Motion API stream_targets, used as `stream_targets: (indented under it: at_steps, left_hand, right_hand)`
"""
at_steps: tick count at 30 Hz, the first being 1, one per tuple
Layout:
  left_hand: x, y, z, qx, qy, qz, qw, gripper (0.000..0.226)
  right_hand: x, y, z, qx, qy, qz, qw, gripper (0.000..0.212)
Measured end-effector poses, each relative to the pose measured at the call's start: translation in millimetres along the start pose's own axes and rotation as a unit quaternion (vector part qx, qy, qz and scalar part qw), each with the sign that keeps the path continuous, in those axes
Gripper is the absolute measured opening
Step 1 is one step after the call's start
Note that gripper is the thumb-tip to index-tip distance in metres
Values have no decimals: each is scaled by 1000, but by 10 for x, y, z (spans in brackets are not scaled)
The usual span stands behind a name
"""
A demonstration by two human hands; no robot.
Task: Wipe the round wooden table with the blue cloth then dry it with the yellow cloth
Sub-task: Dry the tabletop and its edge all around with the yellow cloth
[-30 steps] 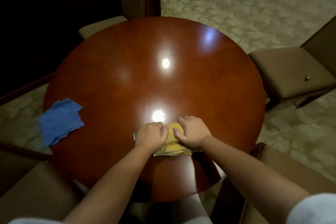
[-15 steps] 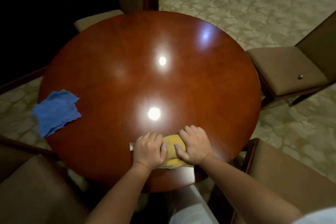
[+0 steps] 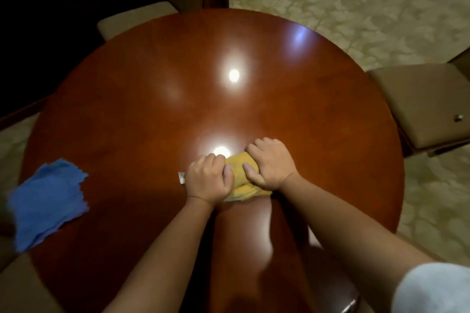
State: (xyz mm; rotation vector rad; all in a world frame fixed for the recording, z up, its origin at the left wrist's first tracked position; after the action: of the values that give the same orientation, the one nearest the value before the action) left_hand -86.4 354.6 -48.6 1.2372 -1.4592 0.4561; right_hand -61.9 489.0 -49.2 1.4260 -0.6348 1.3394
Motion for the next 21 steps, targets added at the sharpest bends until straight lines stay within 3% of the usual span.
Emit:
stream_targets:
  at_steps: [10,21]
  left_hand:
    - [-165,598,89,-1,10,18,1000,31]
    - [309,-733,-94,2,-32,63,998,30]
  right_hand:
    - [-79,371,-374,-62,-8,0,998,45]
    - [135,-681,707,-101,-5,4,995,41]
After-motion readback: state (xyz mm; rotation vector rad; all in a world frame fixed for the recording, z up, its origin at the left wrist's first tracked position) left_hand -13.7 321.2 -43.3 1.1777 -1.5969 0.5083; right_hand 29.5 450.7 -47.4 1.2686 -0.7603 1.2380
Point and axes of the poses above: each hand's wrist, its own y-axis towards the middle knuckle, its own x-axis out of the back of the hand, z = x × y, the point moved 7 cm from there along y, towards the middle knuckle, and after that the axes turned 10 degrees about x, right-handed, at the moved point
